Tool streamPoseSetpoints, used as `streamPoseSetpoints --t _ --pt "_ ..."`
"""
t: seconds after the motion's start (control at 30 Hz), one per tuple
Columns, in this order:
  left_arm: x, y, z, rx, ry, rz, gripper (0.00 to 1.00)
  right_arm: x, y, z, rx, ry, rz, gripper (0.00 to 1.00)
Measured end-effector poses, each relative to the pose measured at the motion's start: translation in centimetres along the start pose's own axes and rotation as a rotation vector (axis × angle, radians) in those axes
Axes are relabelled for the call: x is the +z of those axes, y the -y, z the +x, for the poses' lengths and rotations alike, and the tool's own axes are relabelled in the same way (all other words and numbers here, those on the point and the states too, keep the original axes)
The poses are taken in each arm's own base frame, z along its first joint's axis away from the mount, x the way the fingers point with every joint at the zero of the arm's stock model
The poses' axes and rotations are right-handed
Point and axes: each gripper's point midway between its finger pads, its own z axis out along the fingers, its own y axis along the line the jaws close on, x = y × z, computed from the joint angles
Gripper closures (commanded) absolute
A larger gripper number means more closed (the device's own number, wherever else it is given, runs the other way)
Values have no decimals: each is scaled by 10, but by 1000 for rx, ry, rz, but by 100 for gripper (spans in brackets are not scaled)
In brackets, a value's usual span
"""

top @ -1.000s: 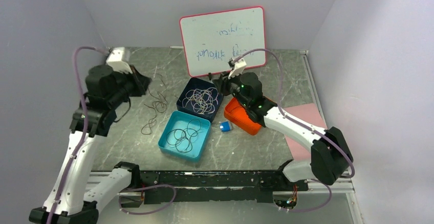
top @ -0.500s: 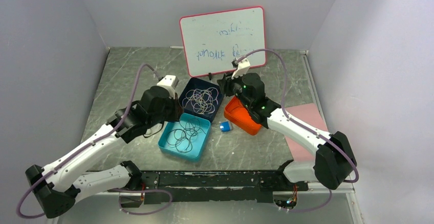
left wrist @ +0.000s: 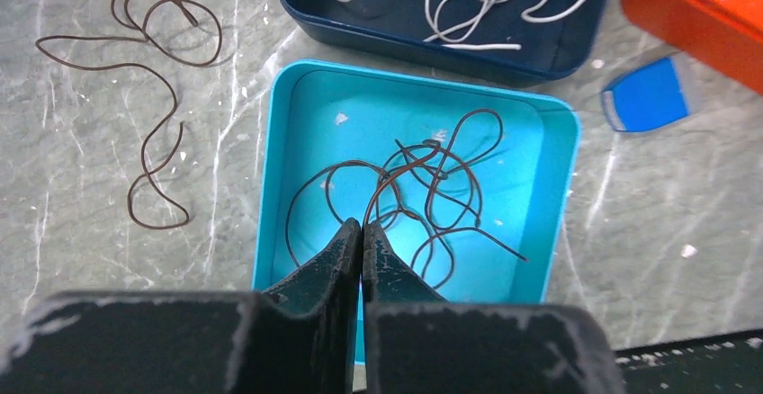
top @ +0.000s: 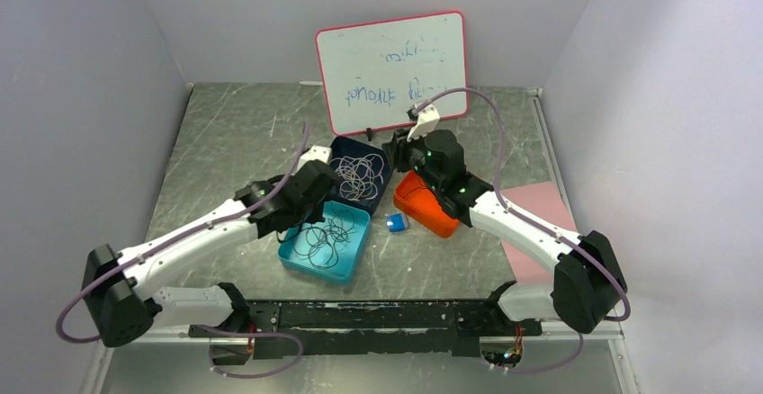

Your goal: Untangle the cables

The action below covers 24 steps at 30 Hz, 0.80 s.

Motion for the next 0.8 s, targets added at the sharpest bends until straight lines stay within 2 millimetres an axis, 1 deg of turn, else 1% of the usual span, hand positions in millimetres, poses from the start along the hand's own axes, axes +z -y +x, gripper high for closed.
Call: streamPoseSetpoints --t 0.2,0.27,0.33,0.43,0.47,0.53,0.6,0.67,0.8 --pt "29 -1 25 78 -92 -69 93 0 0 1 6 -2 1 63" --pt "39 -1 37 99 -125 -74 93 0 0 3 7 -7 2 63" --pt "49 -1 54 121 -170 -78 93 -1 1 7 9 -15 4 63" --pt "60 -3 72 140 -218 -88 93 -1 2 12 12 -28 6 63" --pt "63 -4 77 145 -230 -92 91 -2 2 14 13 -32 6 63" --pt "66 -7 86 152 -251 -101 83 -2 2 17 19 -37 6 63" --pt "66 -9 89 152 -259 -105 72 -2 2 18 24 -41 6 63" --pt "65 -8 88 143 -253 -103 61 -2 2 18 29 -41 4 63" --pt "55 -7 75 114 -204 -84 50 -2 1 18 34 -41 2 62"
